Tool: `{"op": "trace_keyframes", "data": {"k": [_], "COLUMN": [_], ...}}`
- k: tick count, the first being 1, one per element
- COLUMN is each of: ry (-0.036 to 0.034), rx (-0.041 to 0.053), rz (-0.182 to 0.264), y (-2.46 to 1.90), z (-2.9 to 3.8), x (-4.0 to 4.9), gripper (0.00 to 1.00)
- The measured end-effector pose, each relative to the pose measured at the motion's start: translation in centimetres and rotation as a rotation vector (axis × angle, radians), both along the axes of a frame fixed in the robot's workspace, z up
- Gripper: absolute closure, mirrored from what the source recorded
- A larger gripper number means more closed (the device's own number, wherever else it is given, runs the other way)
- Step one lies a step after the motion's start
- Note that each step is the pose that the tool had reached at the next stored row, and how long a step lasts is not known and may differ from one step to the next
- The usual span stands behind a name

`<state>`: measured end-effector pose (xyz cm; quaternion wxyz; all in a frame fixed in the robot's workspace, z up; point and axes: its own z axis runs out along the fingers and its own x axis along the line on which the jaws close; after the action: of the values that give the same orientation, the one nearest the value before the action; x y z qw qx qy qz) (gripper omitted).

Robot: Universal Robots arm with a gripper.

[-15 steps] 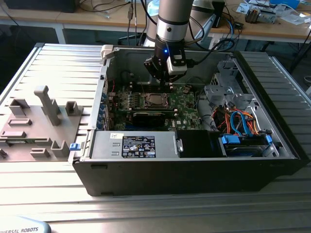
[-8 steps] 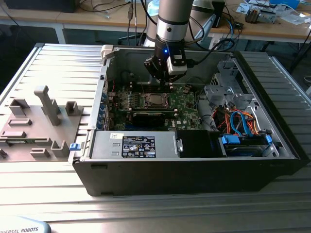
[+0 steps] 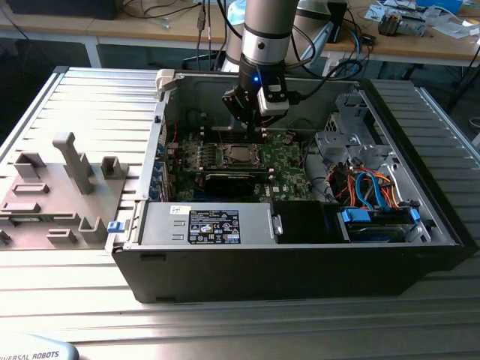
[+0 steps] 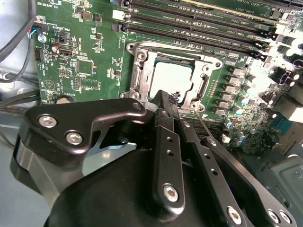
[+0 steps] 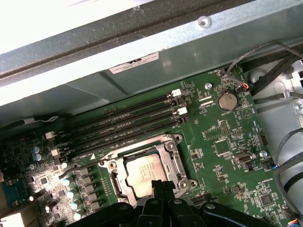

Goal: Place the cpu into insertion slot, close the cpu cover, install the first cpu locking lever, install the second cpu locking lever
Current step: 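Install the first cpu locking lever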

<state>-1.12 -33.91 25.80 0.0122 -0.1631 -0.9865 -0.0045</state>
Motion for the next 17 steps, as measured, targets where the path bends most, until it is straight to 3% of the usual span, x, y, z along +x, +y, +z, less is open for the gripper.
{"op": "trace_keyframes", "data": {"k": [17], "ry": [0.0000], "rx": [0.0000], "rz": [0.007], "y": [0.00], "z": [0.00], "x": [0.00], "gripper": [0.89]}}
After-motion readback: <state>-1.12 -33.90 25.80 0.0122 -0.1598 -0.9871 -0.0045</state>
